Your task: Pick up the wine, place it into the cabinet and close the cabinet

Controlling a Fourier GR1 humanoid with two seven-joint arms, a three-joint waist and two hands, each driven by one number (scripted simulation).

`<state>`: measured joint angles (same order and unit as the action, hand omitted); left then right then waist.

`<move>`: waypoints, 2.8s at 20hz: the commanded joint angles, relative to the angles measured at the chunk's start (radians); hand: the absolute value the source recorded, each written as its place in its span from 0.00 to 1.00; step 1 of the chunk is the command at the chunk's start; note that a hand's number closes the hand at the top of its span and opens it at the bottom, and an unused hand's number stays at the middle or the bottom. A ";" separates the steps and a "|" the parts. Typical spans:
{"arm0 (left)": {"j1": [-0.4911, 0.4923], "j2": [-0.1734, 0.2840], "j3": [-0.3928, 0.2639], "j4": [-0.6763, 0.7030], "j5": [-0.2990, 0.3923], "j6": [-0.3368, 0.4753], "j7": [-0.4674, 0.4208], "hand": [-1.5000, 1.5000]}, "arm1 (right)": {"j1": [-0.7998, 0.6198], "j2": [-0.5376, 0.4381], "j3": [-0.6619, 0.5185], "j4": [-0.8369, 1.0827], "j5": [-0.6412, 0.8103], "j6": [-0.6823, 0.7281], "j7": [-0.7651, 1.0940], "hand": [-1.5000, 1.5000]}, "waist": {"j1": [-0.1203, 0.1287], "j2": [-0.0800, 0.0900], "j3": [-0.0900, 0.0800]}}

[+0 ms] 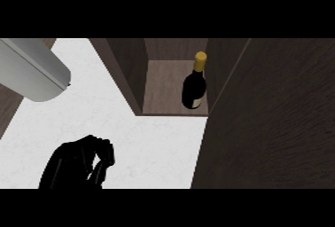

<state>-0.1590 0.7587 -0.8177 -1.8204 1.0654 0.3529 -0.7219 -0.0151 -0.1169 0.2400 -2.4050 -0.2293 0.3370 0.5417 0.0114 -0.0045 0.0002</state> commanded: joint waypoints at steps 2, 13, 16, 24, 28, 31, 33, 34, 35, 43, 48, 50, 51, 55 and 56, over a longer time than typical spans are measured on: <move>0.117 0.108 0.081 -0.018 0.025 -0.090 -0.031 1.00 | 0.026 0.052 0.184 -0.128 -0.026 -0.031 0.087 1.00 | 0.000 -0.001 -0.002; 0.379 0.312 0.315 -0.051 0.163 -0.320 -0.143 0.00 | -0.144 0.116 0.593 0.013 0.180 -0.216 0.198 1.00 | 0.023 -0.008 -0.004; 0.435 0.340 0.352 0.011 0.182 -0.386 -0.167 0.00 | -0.193 0.116 0.708 0.072 0.241 -0.343 0.160 1.00 | 0.024 -0.009 -0.004; 0.503 0.411 0.441 0.082 0.234 -0.516 -0.174 0.00 | -0.406 0.111 0.742 0.181 0.300 -0.648 0.101 1.00 | 0.040 -0.010 -0.006; 0.532 0.412 0.448 0.122 0.202 -0.586 -0.204 0.00 | -0.511 0.109 0.643 0.211 0.289 -0.750 0.090 1.00 | 0.047 -0.003 -0.006; 0.560 0.409 0.470 0.161 0.185 -0.651 -0.239 0.00 | -0.604 0.109 0.614 0.266 0.271 -0.792 0.096 1.00 | 0.056 -0.002 -0.007; 0.584 0.479 0.515 0.131 0.242 -0.679 -0.193 0.00 | -0.645 0.109 0.600 0.301 0.264 -0.820 0.109 1.00 | 0.065 -0.004 -0.005; 0.574 0.445 0.514 0.171 0.221 -0.685 -0.210 0.00 | -0.681 0.109 0.553 0.319 0.247 -0.823 0.134 1.00 | 0.050 0.000 -0.005; 0.571 0.433 0.501 0.177 0.209 -0.714 -0.206 0.00 | -0.705 0.110 0.541 0.393 0.254 -0.851 0.080 1.00 | 0.059 0.004 -0.006; 0.591 0.424 0.579 0.218 0.204 -0.749 -0.174 0.00 | -1.047 0.116 0.278 0.728 0.020 -0.799 0.035 1.00 | 0.046 0.010 -0.002; 0.623 0.409 0.625 0.224 0.189 -0.788 -0.170 0.00 | -1.143 0.117 0.185 0.952 -0.083 -0.644 -0.091 1.00 | 0.047 0.013 -0.002; 0.649 0.420 0.664 0.266 0.209 -0.838 -0.162 0.00 | -1.141 0.114 0.134 1.004 -0.125 -0.515 -0.118 1.00 | 0.042 0.012 -0.001; 0.669 0.441 0.678 0.223 0.219 -0.816 -0.151 0.00 | -1.117 0.117 0.154 1.016 -0.191 -0.481 -0.098 1.00 | 0.056 0.012 0.000; 0.667 0.427 0.687 0.223 0.222 -0.833 -0.127 0.00 | -1.117 0.117 0.217 1.077 -0.334 -0.249 -0.005 1.00 | 0.074 0.018 -0.002; 0.640 0.419 0.682 0.217 0.206 -0.807 -0.118 0.00 | -1.113 0.117 0.235 1.099 -0.364 -0.167 0.022 1.00 | 0.060 0.023 -0.002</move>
<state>0.4941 1.1911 -0.1426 -1.6009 1.2788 -0.4022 -0.8167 -1.1221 -0.0021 0.4413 -1.3851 -0.4794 -0.0280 0.5156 0.0718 0.0115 -0.0011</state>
